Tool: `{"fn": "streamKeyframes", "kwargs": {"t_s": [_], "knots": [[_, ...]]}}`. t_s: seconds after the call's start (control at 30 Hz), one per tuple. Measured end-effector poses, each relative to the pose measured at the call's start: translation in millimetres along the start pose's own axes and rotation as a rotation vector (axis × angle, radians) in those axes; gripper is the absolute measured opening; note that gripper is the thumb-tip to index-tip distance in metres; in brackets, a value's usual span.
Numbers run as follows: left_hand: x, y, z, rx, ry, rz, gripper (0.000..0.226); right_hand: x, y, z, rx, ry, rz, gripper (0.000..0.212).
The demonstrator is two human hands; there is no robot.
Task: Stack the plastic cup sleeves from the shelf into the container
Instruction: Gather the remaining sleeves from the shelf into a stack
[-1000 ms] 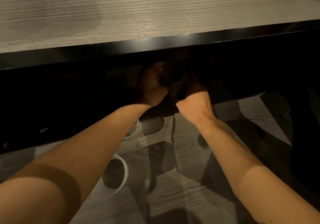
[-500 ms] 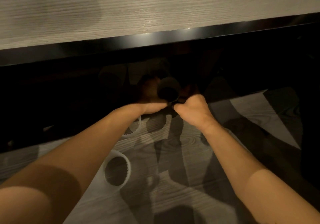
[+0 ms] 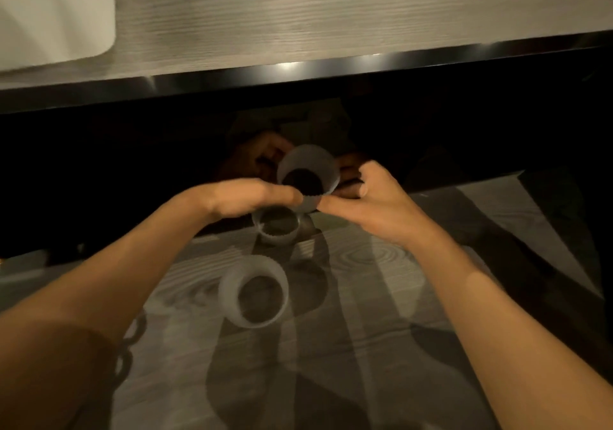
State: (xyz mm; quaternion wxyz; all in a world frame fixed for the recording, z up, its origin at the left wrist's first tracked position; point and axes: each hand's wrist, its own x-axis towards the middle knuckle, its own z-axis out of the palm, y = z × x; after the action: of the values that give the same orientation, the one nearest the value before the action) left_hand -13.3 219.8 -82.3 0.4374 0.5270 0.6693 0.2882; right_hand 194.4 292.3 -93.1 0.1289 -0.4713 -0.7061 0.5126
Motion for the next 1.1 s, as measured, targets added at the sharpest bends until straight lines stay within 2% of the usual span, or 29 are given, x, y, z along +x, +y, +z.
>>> {"fn": "streamKeyframes", "kwargs": {"t_s": [0.1, 0.17, 0.23, 0.37, 0.43, 0.5, 0.57, 0.63, 0.67, 0.7, 0.77, 0.83, 0.9, 0.93, 1.03, 1.1], "knots": [[-17, -9, -8, 0.035, 0.059, -0.085, 0.06, -11, -9, 14, 0.013, -0.051, -0.036, 0.061], [-25, -13, -10, 0.098, 0.041, -0.196, 0.055, -15, -13, 23, 0.011, -0.059, -0.056, 0.065], [-30, -21, -10, 0.124, 0.057, -0.238, 0.045, -16, -13, 30, -0.007, -0.076, -0.071, 0.055], [-42, -32, -10, 0.169, 0.084, -0.271, 0.079, -17, -11, 41, -0.056, -0.098, -0.057, 0.037], [-42, -38, -11, 0.176, 0.06, -0.308, 0.077, -14, -9, 46, -0.122, -0.101, -0.055, 0.04], [-42, -36, -10, 0.222, -0.012, -0.334, 0.078, -11, -7, 49, -0.252, -0.118, -0.076, 0.051], [-41, -37, -8, 0.199, -0.063, -0.344, 0.066, -8, -6, 48, -0.346, -0.16, -0.05, 0.062], [-38, -37, -5, 0.129, -0.002, -0.411, 0.046, -3, -6, 44, -0.446, -0.233, 0.028, 0.077], [-35, -39, -6, 0.058, 0.052, -0.437, 0.048, 3, -7, 40, -0.494, -0.251, 0.078, 0.078], [-29, -40, -6, -0.013, 0.147, -0.406, 0.044, 9, -7, 36, -0.517, -0.24, 0.113, 0.065], [-14, -45, -9, -0.011, 0.355, -0.268, 0.036, 22, -8, 27, -0.504, -0.135, 0.152, 0.018], [1, -45, -15, 0.016, 0.47, -0.228, 0.035, 34, -10, 25, -0.496, -0.031, 0.13, 0.013], [16, -47, -20, 0.044, 0.507, -0.237, 0.031, 48, -12, 28, -0.466, 0.011, 0.071, 0.059], [23, -46, -22, 0.038, 0.511, -0.24, 0.031, 56, -14, 30, -0.519, 0.027, 0.026, 0.074], [41, -43, -29, 0.047, 0.52, -0.234, 0.036, 83, -21, 36, -0.78, 0.115, -0.141, 0.089], [53, -37, -28, 0.017, 0.481, -0.257, 0.042, 97, -29, 36, -0.863, 0.105, -0.158, 0.094]]}}
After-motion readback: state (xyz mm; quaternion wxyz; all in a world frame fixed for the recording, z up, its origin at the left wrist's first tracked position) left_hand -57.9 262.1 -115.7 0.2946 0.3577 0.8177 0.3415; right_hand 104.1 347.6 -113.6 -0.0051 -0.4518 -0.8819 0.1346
